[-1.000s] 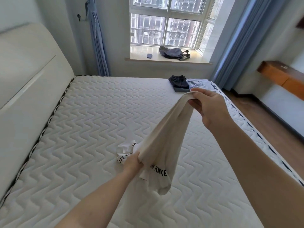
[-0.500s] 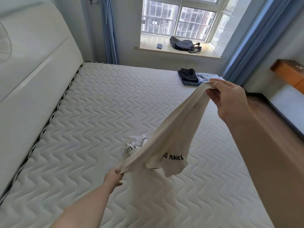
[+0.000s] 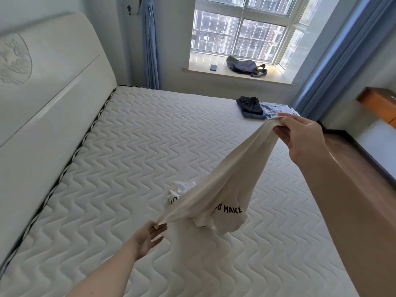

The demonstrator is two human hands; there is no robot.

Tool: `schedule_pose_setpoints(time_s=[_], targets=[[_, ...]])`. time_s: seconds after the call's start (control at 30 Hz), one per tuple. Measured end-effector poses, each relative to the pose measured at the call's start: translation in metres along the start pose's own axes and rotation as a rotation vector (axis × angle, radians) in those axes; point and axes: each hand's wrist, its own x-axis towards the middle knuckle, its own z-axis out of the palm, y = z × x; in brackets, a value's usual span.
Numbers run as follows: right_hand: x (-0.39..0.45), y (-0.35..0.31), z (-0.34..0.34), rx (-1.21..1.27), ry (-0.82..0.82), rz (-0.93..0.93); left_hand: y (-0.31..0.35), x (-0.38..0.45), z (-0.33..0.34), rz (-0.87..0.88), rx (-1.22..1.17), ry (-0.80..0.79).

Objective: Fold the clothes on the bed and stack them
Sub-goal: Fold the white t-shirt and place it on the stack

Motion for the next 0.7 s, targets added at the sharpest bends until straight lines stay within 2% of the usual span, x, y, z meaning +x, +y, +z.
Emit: schedule_pose_setpoints(time_s=[0.2,0.27,0.33,0.4,0.43,0.5,0.6,0.7], targets=[[0.002,0.006,-0.007,-0.118,0.007,-0.059,0.008,0.005,-0.004,0.195,0.171,0.340],[0.004,0.011,-0.014,-0.338,0.026,-0.161,0.014,0.007,-0.010,0.263,0.265,0.389],[0.008,0.017,-0.023,-0.693,0.034,-0.338,0.024,0.007,-0.015,0.341,0.335,0.441],[0.014,0.024,-0.035,-1.024,-0.014,-0.484,0.039,0.004,-0.018,0.422,0.377,0.489],[0.018,0.029,-0.042,-1.129,-0.045,-0.501,0.047,0.002,-0.021,0.458,0.395,0.513],[0.025,0.041,-0.054,-1.228,-0.101,-0.431,0.067,-0.004,-0.026,0.522,0.422,0.564],[0.037,0.059,-0.072,-1.238,-0.139,-0.249,0.098,-0.011,-0.031,0.590,0.361,0.571],[0.043,0.075,-0.081,-1.003,-0.121,-0.017,0.124,-0.018,-0.026,0.616,0.273,0.484]])
